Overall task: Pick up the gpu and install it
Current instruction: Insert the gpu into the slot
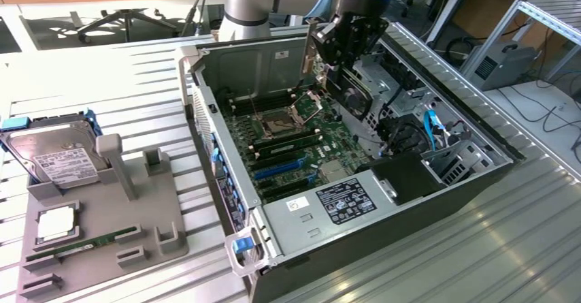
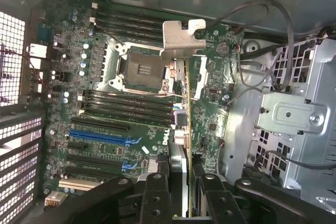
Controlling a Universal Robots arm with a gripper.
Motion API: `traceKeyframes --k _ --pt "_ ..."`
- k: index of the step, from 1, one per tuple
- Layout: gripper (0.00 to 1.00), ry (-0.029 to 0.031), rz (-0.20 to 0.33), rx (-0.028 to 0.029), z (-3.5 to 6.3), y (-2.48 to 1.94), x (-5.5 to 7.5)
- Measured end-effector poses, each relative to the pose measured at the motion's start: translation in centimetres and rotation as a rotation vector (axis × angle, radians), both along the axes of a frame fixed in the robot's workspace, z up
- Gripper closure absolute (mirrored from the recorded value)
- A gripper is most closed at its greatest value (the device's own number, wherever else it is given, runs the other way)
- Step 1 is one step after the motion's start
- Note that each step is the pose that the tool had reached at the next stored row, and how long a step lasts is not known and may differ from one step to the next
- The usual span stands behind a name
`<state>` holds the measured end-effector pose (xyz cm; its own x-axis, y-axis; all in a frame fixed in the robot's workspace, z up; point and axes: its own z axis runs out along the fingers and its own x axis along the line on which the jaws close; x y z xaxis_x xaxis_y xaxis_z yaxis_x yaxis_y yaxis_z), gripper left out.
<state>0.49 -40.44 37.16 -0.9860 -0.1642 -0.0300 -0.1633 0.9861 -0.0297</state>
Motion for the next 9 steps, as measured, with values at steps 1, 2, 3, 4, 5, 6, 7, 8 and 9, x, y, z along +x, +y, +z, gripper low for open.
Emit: traceKeyframes --k 1,2,3,4,5,6,7,8,9 --pt "0.73 0.0000 0.002 0.0000 0.00 0.00 0.00" --pt "0.73 0.0000 0.004 0.0000 0.00 0.00 0.00" --pt "0.73 0.0000 0.007 0.0000 0.00 0.00 0.00" --pt "0.73 0.0000 0.010 0.0000 0.00 0.00 0.00" --pt "0.73 0.0000 0.012 0.0000 0.00 0.00 0.00" --pt "0.73 0.0000 0.015 0.0000 0.00 0.00 0.00" --pt "0.73 0.0000 0.017 0.0000 0.00 0.00 0.00" --pt "0.73 0.0000 0.019 0.0000 0.00 0.00 0.00" --pt "0.73 0.0000 0.021 0.0000 0.00 0.00 0.00"
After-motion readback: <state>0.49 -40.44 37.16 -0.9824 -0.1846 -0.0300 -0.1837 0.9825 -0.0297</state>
